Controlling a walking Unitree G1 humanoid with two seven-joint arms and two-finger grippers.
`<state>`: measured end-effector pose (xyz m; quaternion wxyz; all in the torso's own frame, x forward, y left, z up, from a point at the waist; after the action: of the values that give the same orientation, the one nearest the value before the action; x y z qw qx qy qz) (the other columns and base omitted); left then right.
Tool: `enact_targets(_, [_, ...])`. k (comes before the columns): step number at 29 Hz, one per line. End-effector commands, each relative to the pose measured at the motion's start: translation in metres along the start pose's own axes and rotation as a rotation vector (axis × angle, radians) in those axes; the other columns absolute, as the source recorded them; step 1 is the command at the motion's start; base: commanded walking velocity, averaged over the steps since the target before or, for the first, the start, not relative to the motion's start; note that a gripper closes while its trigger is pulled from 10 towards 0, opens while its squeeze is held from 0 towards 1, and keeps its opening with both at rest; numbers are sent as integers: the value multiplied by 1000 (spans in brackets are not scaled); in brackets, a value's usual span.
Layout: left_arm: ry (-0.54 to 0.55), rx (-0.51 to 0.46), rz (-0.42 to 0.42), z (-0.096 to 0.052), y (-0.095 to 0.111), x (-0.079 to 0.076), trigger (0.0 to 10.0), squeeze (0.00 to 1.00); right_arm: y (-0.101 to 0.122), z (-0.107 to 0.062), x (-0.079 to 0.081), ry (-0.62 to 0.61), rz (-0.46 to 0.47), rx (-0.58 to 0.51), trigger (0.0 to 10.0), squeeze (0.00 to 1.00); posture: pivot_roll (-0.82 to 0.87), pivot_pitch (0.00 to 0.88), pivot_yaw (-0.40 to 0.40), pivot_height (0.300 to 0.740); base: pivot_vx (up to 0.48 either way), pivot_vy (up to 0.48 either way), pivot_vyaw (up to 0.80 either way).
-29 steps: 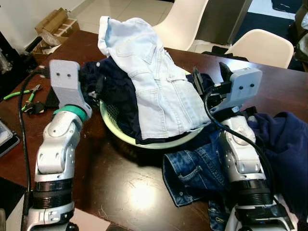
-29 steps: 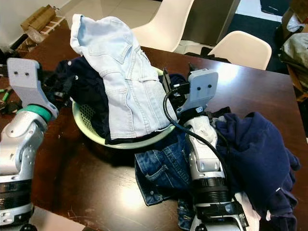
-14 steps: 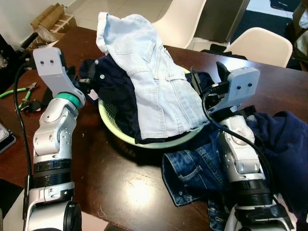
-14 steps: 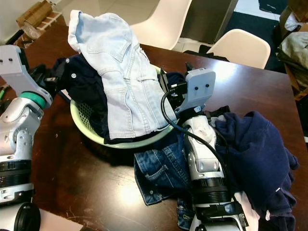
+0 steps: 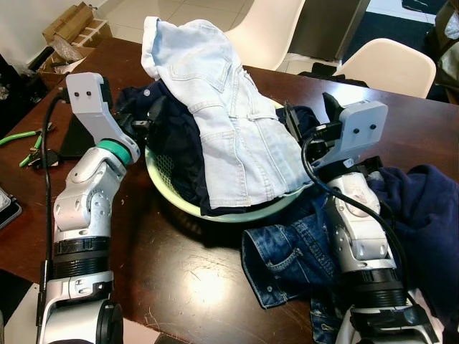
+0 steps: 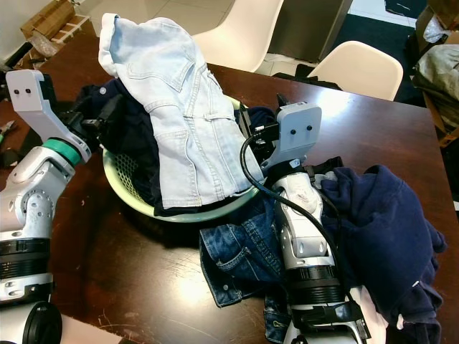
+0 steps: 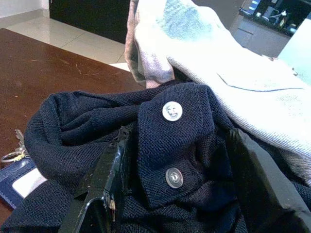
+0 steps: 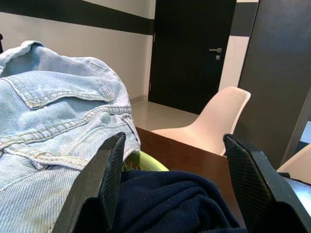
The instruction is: Hang hanger
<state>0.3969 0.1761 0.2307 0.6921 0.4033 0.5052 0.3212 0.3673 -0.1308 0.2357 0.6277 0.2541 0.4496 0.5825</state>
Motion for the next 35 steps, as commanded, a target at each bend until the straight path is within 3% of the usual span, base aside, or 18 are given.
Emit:
enact_targets(1, [-13, 26, -33, 2, -5, 0, 5059, 0, 0, -2, 0, -2, 8, 6, 10000, 0, 14, 119, 42, 740, 0, 0, 0])
enact_targets(3, [-54, 27, -33, 2, -4, -5, 0, 0, 0, -2, 1, -1, 9, 6, 10000, 0, 17, 113, 46, 740, 0, 0, 0])
enact_targets(23, [-88, -7, 70, -1, 5, -9, 0, 0, 1, 0, 3, -7, 17, 0, 10000, 0, 24, 98, 55, 740, 0, 0, 0])
enact_targets(27, [-46, -36, 145, -2, 11, -8, 0, 0, 0, -1, 3, -7, 18, 2, 10000, 0, 27, 99, 56, 740, 0, 0, 0])
enact_targets(28, [-23, -62, 174, -3, 17, -9, 10000, 0, 0, -1, 3, -7, 18, 4, 10000, 0, 29, 102, 56, 740, 0, 0, 0])
enact_targets(31, [-24, -85, 188, -6, 22, -13, 10000, 0, -1, -2, 3, -7, 18, 5, 10000, 0, 32, 103, 56, 740, 0, 0, 0])
enact_targets(33, [-52, -145, 255, -10, 33, -30, 10000, 0, -1, -2, 4, -5, 20, 7, 10000, 0, 33, 104, 55, 740, 0, 0, 0])
enact_targets(35, [-66, -168, 290, -12, 37, -36, 10000, 0, -1, -2, 4, -4, 21, 7, 10000, 0, 33, 104, 55, 740, 0, 0, 0])
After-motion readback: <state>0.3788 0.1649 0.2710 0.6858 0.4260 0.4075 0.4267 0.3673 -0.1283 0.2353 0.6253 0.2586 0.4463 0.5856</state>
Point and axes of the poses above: a point about 5 cm out from each wrist's last joint towards the gripper, its own z axis pointing out of the wrist towards the gripper, its own y axis along the axis of the wrist's last joint, x = y × z, the point moved 5 cm from there along z, pointing out of the wrist towards the gripper, and after that the axes turned 12 degrees about -z, right-handed, at the moved point
